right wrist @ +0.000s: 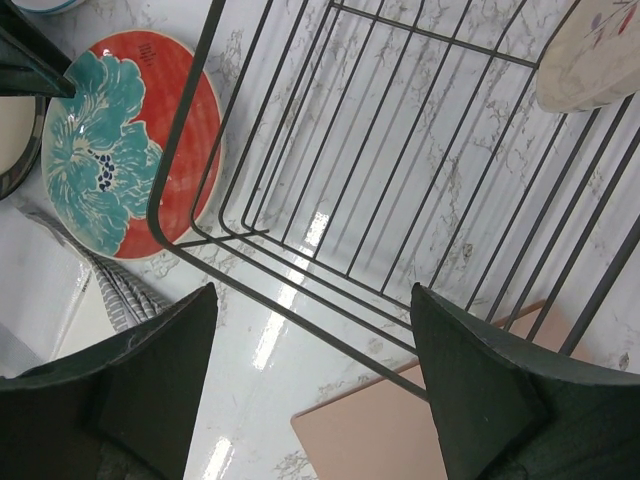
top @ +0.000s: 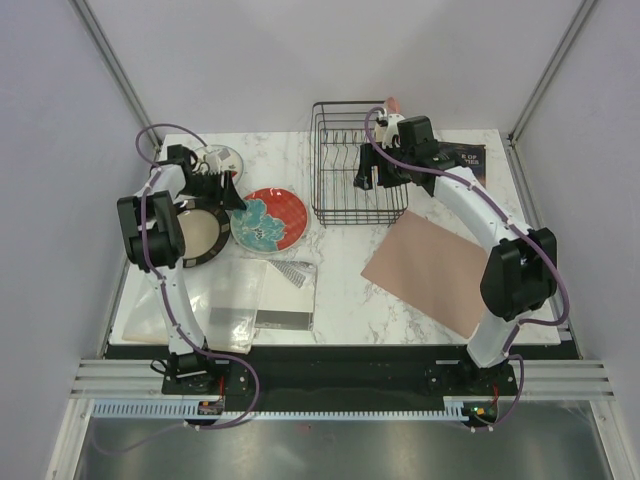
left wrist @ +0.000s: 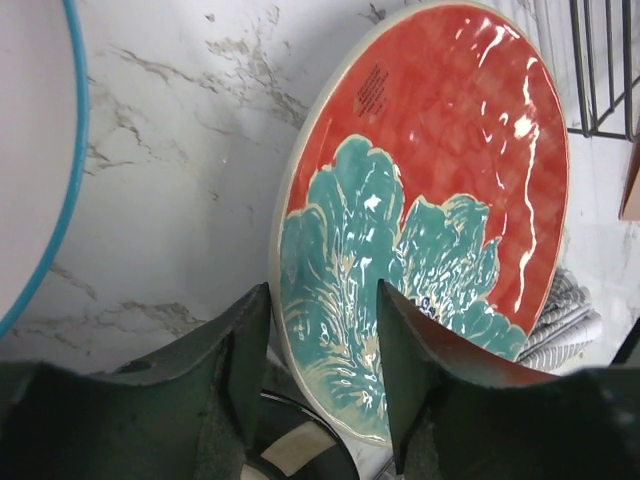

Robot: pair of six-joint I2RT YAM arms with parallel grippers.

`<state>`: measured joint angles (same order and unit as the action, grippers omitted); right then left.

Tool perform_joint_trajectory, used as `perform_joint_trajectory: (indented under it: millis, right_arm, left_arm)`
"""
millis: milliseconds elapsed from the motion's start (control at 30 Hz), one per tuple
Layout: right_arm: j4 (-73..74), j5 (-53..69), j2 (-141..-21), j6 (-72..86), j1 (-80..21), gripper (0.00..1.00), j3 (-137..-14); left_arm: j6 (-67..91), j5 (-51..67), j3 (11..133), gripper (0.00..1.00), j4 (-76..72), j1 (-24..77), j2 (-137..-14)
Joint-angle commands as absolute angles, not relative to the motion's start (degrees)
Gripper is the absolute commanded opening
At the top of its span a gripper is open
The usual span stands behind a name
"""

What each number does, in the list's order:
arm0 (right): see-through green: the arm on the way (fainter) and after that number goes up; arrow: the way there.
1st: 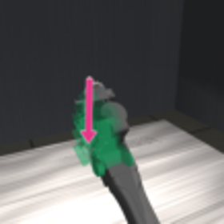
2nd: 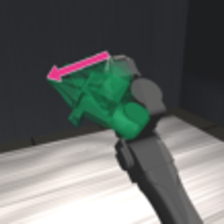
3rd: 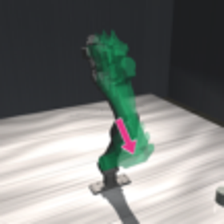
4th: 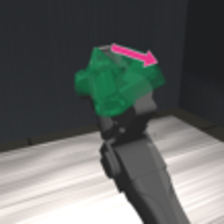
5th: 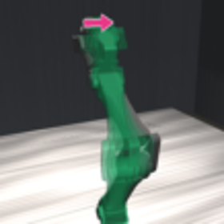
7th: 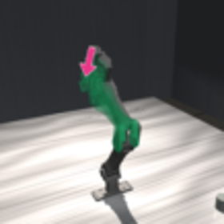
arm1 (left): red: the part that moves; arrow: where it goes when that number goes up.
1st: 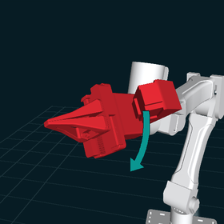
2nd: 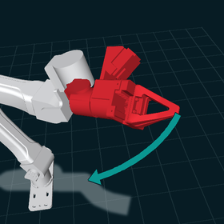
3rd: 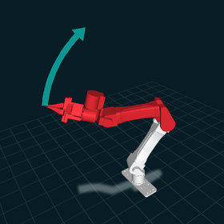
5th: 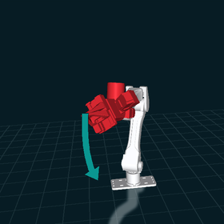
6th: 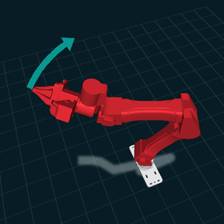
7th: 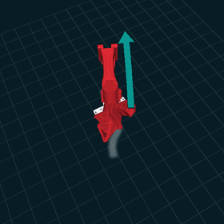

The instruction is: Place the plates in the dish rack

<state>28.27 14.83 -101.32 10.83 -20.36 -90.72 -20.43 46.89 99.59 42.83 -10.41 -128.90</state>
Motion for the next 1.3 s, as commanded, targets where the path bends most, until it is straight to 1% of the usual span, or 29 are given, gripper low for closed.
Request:
perform_joint_trajectory:
  millis: [0,167,233,267,333,367,467,633,733,767,900,1067,1267]
  right_arm:
    - [27.2,16.6,-102.4,12.0,-19.8,0.85,-93.9]
    - [27.2,17.0,-102.7,12.4,-19.8,0.85,-94.0]
    - [27.2,16.9,-102.7,12.4,-19.7,0.85,-93.7]
    - [27.2,16.9,-102.6,12.4,-19.7,0.85,-93.6]
    - [27.1,16.7,-102.3,12.5,-19.7,0.85,-93.1]
    - [27.2,16.7,-102.2,12.5,-19.8,0.85,-92.9]
    - [27.2,16.7,-101.9,12.5,-19.8,0.85,-92.5]
    - [27.2,17.9,-101.4,11.2,-19.8,0.85,-94.0]
    - [26.5,23.9,-101.4,8.9,-19.7,0.83,-95.6]
    - [25.9,29.3,-101.8,8.9,-19.7,0.83,-96.0]
    - [23.4,38.9,-104.5,9.8,-20.2,0.80,-97.6]
    - [22.9,41.8,-107.2,9.8,-20.9,0.80,-99.8]
    - [22.9,43.8,-110.7,8.3,-21.0,0.80,-102.4]
  left_arm:
    - [-26.1,52.8,103.9,0.50,50.8,-10.3,-132.5]
    - [-27.1,54.1,104.3,0.38,53.1,-9.9,-134.2]
    - [-27.2,54.6,104.5,0.30,53.3,-9.9,-134.6]
    - [-27.1,54.6,104.6,0.25,53.3,-9.9,-134.7]
    - [-27.2,55.1,105.1,0.19,53.3,-9.8,-134.8]
    - [-26.9,55.4,105.4,0.14,53.3,-10.0,-134.7]
    - [-25.9,56.1,106.8,0.03,53.4,-10.2,-134.6]
    - [-25.1,59.6,109.1,0.02,53.4,-11.0,-132.3]
    - [-25.3,63.5,109.5,0.02,53.4,-11.7,-129.0]
    - [-25.8,64.3,109.5,0.02,53.7,-11.9,-128.2]
    - [-27.1,68.7,109.3,0.02,55.3,-12.2,-123.9]
    - [-28.7,70.7,108.9,0.02,57.7,-12.6,-119.7]
    - [-30.8,71.7,109.1,0.02,61.4,-12.9,-117.4]
